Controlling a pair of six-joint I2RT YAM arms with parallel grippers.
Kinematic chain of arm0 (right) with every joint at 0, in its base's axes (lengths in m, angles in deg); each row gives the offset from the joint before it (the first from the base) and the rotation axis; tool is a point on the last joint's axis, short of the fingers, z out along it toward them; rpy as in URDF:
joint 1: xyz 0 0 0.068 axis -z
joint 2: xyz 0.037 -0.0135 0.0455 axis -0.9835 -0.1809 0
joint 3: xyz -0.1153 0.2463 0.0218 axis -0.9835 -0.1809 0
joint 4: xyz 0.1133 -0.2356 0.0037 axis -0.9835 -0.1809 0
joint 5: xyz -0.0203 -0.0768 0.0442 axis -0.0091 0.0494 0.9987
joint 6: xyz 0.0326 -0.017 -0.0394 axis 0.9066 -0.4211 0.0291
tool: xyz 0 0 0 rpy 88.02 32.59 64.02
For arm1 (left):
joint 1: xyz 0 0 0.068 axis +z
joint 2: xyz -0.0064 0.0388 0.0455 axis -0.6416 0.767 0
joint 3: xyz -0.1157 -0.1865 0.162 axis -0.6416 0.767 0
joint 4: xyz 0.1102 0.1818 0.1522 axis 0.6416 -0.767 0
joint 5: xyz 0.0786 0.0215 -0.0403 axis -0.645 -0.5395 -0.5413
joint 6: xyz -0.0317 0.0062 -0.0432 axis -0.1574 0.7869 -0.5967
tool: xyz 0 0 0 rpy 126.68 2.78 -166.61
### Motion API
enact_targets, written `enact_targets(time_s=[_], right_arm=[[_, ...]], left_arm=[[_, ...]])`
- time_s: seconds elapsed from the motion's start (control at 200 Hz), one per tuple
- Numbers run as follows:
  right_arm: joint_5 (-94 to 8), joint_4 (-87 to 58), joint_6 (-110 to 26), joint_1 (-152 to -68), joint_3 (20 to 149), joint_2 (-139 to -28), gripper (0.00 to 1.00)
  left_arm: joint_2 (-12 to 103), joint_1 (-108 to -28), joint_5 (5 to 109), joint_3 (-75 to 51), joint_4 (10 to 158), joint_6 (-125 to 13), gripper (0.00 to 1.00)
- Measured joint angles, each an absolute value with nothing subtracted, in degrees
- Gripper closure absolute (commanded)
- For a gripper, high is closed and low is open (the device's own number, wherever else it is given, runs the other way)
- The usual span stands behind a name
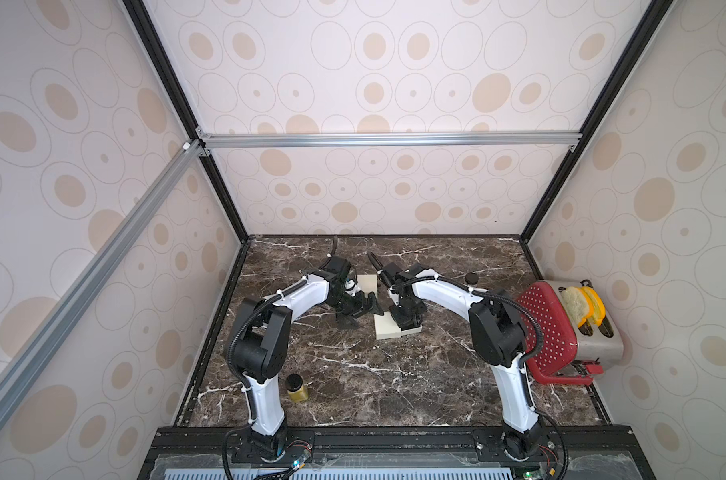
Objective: Place the earrings into the drawer-style jewelry box
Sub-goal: Insert the earring into the inner lining.
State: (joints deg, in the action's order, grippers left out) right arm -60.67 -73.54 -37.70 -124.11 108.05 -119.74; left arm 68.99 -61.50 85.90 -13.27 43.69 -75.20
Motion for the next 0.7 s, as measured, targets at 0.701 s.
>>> enact_targets(time_s=[0.701], right_arm=[[-63.1,-73.3,-36.1,-125.4,108.8,-120.3,0.7]], left_arm=[[69.0,-61.5,86.8,-12.8,43.9,-75.6,0.01]])
